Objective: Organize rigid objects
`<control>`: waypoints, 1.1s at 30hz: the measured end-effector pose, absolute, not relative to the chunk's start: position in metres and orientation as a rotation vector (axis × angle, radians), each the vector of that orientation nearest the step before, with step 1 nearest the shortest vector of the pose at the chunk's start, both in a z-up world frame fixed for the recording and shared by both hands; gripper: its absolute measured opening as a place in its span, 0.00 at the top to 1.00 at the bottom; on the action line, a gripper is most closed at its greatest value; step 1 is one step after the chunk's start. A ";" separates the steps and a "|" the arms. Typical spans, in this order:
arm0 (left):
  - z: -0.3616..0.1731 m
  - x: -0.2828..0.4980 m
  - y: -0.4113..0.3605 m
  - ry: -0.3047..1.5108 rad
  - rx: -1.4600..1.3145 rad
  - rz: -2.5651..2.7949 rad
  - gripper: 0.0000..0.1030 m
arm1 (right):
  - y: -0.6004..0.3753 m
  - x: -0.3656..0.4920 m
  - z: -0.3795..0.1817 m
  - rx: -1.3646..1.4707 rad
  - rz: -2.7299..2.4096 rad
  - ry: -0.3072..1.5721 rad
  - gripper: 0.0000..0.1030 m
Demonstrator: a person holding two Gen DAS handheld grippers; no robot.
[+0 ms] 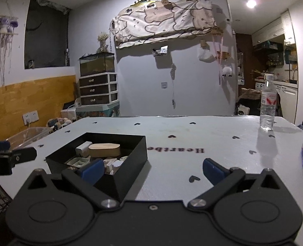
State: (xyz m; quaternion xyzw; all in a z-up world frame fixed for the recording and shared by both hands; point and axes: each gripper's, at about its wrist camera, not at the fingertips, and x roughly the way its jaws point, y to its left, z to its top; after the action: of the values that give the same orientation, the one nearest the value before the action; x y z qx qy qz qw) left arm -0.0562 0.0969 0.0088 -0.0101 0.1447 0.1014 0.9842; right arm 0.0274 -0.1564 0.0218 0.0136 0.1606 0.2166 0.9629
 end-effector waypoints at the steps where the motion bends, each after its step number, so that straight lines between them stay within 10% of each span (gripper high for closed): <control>1: 0.008 -0.057 0.097 0.289 -0.022 0.207 0.00 | -0.157 0.025 0.021 0.029 0.438 0.325 0.00; 33: -0.001 -0.061 0.088 0.309 -0.007 0.217 0.00 | -0.163 0.014 0.015 0.035 0.409 0.322 0.00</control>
State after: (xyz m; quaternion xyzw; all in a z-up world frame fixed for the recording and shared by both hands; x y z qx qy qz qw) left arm -0.0611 0.0879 -0.0008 -0.0035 0.1535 0.1079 0.9822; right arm 0.0141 -0.1635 0.0147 0.0172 0.1592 0.2023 0.9662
